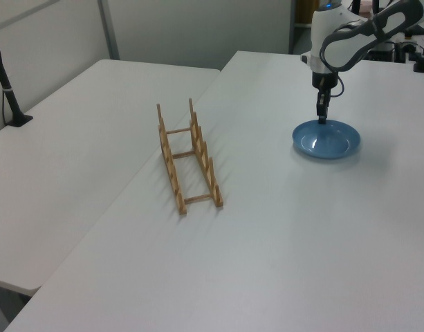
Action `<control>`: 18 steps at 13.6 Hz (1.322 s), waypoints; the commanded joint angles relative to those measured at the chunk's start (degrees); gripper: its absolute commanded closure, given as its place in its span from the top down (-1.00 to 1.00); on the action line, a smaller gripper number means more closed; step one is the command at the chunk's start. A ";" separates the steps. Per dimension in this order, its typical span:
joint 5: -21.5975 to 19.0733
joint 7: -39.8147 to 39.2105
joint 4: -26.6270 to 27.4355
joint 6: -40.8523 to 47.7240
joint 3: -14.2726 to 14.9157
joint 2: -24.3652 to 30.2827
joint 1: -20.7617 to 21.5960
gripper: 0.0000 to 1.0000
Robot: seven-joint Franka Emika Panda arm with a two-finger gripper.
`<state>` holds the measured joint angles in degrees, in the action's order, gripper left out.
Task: Place plate in plate rack
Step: 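Close the gripper on the plate rim and lift it, tilting upright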
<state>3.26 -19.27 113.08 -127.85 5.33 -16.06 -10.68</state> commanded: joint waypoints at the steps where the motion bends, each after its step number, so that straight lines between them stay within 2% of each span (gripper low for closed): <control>1: -0.44 1.96 0.30 -0.91 -0.06 0.24 0.75 -0.82; 3: -0.44 1.96 0.47 -0.91 -0.32 -0.02 0.83 -0.84; 4: -0.53 2.04 0.47 -0.91 -1.10 -0.46 0.84 -1.00; 7: -0.53 2.05 -0.49 -0.38 -1.38 0.14 0.75 -1.00; 11: -0.62 1.96 -5.76 5.85 -1.46 4.27 0.84 -1.00; 14: -1.94 1.52 -8.75 6.39 -1.55 6.56 0.83 -1.00; 18: -1.85 2.05 -16.90 6.04 -3.75 7.27 1.01 -1.00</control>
<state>2.34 -18.37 101.95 -123.24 3.05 -9.63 -10.23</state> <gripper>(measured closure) 0.952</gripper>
